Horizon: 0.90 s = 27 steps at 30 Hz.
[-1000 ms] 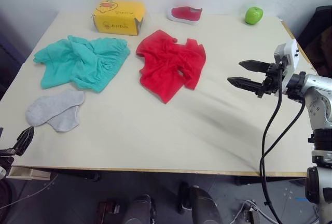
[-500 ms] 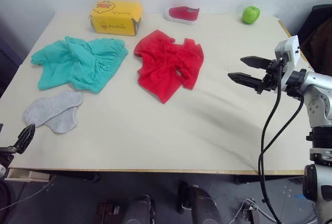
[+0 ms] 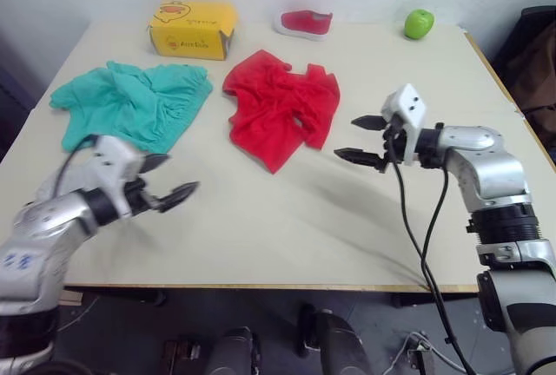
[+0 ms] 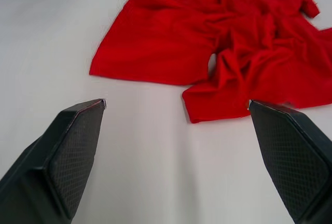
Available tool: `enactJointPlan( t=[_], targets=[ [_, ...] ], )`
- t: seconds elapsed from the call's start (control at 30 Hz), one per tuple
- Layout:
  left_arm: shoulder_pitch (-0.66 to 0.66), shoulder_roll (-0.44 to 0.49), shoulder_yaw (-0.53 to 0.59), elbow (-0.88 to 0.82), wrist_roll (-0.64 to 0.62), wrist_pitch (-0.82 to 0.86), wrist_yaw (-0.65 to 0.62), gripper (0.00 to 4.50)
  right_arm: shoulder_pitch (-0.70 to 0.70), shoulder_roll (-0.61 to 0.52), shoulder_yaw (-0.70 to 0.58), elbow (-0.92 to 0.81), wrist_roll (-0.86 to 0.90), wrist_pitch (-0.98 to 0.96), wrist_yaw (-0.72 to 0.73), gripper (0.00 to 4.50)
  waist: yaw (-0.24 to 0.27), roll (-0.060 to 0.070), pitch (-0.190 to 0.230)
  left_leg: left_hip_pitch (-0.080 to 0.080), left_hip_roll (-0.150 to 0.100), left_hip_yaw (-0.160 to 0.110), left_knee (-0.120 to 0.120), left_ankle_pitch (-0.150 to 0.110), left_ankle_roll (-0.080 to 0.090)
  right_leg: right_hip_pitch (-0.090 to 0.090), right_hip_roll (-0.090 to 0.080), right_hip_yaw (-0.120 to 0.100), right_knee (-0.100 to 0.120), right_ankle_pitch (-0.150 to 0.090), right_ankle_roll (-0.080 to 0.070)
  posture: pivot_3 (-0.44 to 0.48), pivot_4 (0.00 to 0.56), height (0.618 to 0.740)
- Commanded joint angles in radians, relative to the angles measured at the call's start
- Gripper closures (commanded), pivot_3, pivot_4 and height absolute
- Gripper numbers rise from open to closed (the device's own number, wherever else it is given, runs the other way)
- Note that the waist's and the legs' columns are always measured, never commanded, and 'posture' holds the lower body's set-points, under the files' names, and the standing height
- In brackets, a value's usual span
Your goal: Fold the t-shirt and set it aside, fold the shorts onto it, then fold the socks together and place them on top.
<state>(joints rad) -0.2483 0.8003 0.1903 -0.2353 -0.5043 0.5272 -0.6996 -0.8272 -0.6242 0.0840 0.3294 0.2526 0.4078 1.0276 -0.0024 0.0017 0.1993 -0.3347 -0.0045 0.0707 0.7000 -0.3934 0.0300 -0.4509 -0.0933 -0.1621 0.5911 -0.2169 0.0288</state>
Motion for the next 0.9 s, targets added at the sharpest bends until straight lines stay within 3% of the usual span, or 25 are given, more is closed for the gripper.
enactJointPlan(
  t=[0.03,0.2,0.33,0.63,0.73,0.9],
  targets=[
    [-0.169,-0.026,-0.168,0.119,0.095,-0.075,-0.12,0.0,-0.045,0.038,0.03,0.058,-0.066,-0.053,-0.046,0.02,-0.001,0.0,0.0,0.0,0.0,0.001,0.0,0.0,0.0,0.0,0.0,0.0,0.001,0.0,0.0,0.0,0.15,0.74],
    [-0.409,-0.134,-0.361,0.355,0.236,-0.196,-0.233,0.0,-0.099,0.115,0.094,0.198,-0.181,-0.171,-0.119,0.02,-0.001,0.0,0.0,0.0,0.0,0.002,0.0,0.002,0.0,-0.001,0.001,0.001,0.001,0.0,0.0,0.0,0.15,0.74],
    [-0.573,-0.238,-0.465,0.628,0.387,-0.364,-0.244,0.0,-0.181,0.186,0.132,0.37,-0.277,-0.313,-0.213,0.02,-0.003,0.0,0.0,0.0,0.0,0.003,0.0,0.002,0.0,-0.001,0.001,0.001,0.002,0.0,0.0,0.0,0.15,0.74],
    [-0.791,-0.376,-0.508,1.103,0.566,-0.591,-0.199,0.0,-0.315,0.289,0.139,0.697,-0.361,-0.425,-0.283,0.02,-0.007,0.0,0.0,-0.002,0.0,0.004,0.0,0.004,0.001,-0.003,0.0,0.001,0.004,0.0,0.0,0.0,0.15,0.74],
    [-0.823,-0.399,-0.505,1.201,0.597,-0.633,-0.191,0.58,-0.334,0.308,0.136,0.774,-0.378,-0.423,-0.297,0.0,-0.01,0.0,0.0,-0.001,0.0,0.004,0.0,0.004,0.001,-0.003,-0.001,0.001,0.005,0.0,0.0,0.0,0.15,0.74],
    [-0.856,-0.426,-0.491,1.288,0.624,-0.674,-0.181,2.24,-0.346,0.318,0.125,0.839,-0.387,-0.413,-0.31,1.71,-0.017,-0.001,0.0,0.001,-0.001,0.004,0.003,0.004,0.002,-0.001,-0.003,0.001,0.008,0.0,0.0,0.0,0.15,0.74]
  ],
)
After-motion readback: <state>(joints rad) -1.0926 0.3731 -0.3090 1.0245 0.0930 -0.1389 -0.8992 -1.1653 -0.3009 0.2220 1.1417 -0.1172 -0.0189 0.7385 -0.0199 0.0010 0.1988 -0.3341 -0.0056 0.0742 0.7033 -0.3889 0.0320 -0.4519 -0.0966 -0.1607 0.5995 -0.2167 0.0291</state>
